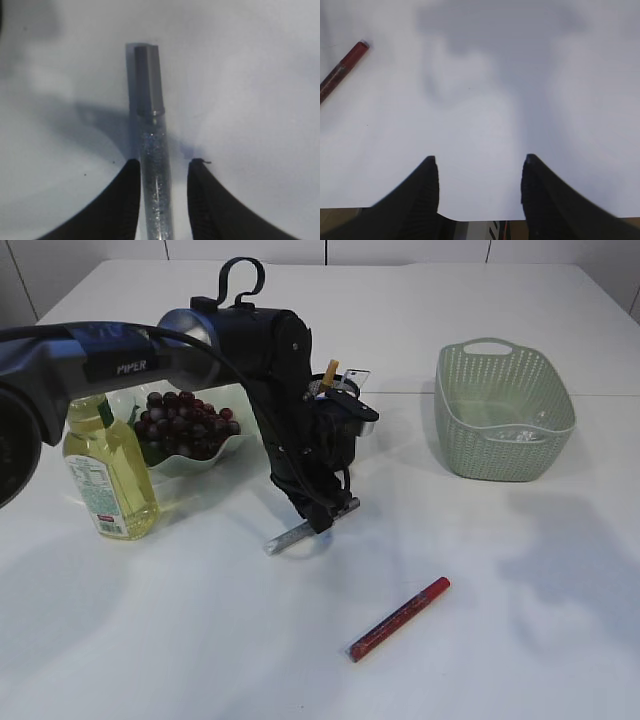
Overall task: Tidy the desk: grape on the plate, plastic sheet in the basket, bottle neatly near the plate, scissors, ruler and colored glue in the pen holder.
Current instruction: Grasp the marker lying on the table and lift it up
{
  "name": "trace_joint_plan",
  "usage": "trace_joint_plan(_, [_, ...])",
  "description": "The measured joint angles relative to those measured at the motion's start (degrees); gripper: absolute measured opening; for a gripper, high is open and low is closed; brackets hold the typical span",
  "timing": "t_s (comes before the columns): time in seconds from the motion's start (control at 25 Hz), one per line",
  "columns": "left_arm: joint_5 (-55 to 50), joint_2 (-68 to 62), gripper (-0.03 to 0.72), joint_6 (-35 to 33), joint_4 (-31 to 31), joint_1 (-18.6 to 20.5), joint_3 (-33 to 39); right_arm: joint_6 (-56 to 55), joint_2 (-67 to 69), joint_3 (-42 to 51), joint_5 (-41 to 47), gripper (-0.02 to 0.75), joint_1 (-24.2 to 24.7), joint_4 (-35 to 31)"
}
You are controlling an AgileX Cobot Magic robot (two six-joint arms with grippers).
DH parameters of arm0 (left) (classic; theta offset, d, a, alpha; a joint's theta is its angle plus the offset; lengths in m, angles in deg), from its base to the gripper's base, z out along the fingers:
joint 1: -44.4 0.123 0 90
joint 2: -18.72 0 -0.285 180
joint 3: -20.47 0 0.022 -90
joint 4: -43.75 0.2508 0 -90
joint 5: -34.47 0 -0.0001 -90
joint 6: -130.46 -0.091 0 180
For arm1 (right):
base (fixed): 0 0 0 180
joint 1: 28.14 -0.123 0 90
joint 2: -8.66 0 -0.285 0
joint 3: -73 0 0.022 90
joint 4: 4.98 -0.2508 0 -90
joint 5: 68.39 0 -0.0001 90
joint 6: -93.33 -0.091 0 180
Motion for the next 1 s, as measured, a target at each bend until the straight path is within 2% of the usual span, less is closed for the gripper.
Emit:
trace_joint_plan(0.44, [1.14,-1.41,0.233,0.0,-0.11,0.0,-0.1,0.05,0.0,0.0,0.0,0.423,0.0,0.04])
trace_joint_plan(0.56, [1.27,-1.5,0.189,0.0,-0.11,0.0,-0.23,0.14,0.0,0.0,0.0,0.423,0.0,0.18])
trace_joint_plan(0.8, [1.27,-1.54,0.048,0.0,-0.21,0.0,-0.47,0.14,0.0,0.0,0.0,0.423,0.0,0.46])
trace_joint_plan(1.0, [1.27,-1.54,0.033,0.0,-0.21,0.0,-0.47,0.14,0.0,0.0,0.0,0.423,0.0,0.46])
